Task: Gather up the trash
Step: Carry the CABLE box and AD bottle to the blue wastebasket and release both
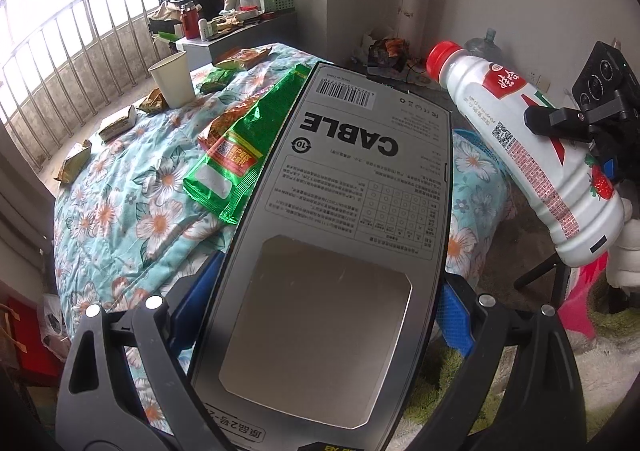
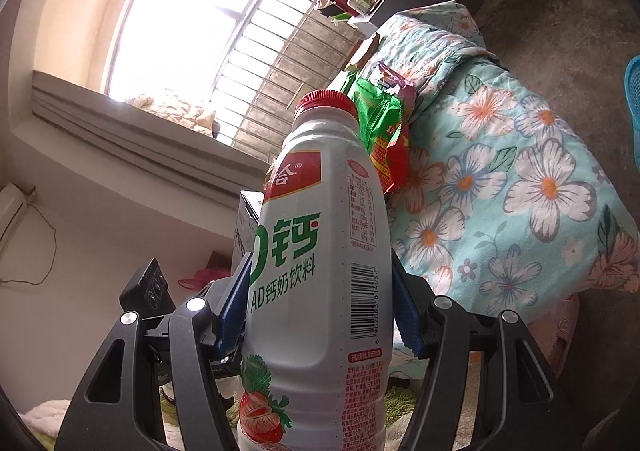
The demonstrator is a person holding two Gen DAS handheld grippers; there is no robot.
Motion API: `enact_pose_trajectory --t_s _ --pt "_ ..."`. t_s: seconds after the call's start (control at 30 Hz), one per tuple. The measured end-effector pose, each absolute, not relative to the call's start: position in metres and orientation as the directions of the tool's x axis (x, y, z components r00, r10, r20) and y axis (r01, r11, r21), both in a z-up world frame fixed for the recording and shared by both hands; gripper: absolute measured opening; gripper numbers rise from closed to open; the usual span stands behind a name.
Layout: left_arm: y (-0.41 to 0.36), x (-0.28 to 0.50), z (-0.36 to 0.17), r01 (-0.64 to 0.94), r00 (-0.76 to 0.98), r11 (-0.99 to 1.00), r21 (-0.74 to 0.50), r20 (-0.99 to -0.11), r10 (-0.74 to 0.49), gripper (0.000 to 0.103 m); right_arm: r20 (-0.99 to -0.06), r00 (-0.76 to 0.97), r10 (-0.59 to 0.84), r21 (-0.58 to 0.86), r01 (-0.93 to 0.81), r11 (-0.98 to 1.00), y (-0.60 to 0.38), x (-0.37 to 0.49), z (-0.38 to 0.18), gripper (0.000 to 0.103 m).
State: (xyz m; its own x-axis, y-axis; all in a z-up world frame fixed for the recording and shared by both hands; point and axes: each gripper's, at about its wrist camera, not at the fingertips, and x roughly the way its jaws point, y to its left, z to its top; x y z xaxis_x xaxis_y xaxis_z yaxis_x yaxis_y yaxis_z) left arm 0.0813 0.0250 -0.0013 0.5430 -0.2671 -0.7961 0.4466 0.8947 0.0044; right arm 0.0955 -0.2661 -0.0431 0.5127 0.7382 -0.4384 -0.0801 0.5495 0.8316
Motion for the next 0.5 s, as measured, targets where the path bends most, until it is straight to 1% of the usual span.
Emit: enact_pose_trajectory --t_s 0.13,0.3,0.4,0.5 --pt "-0.01 0.099 0.011 0.515 0.525 0.857 -0.007 -0.788 -0.322 0.089 -0.408 0.604 0.685 0.849 -0.025 0.528 -0.316 0.084 -0.044 0.061" --pt "-0.071 0.138 0.023 0.612 0.45 0.788 -0.073 -0.787 -0.422 0.089 -0.401 0.737 0.544 0.855 0.089 0.51 -0.396 0.06 -0.049 0.061" --pt "-0.119 0.164 0.024 0.674 0.378 0.729 -0.125 -0.789 -0.484 0.089 -0.432 0.795 0.426 0.846 0.194 0.496 -0.444 0.041 -0.059 0.061" --pt "-0.175 0.187 0.018 0.722 0.291 0.67 -0.172 -0.803 -0.52 0.089 -0.475 0.82 0.32 0.834 0.305 0.459 -0.484 0.026 -0.076 0.061"
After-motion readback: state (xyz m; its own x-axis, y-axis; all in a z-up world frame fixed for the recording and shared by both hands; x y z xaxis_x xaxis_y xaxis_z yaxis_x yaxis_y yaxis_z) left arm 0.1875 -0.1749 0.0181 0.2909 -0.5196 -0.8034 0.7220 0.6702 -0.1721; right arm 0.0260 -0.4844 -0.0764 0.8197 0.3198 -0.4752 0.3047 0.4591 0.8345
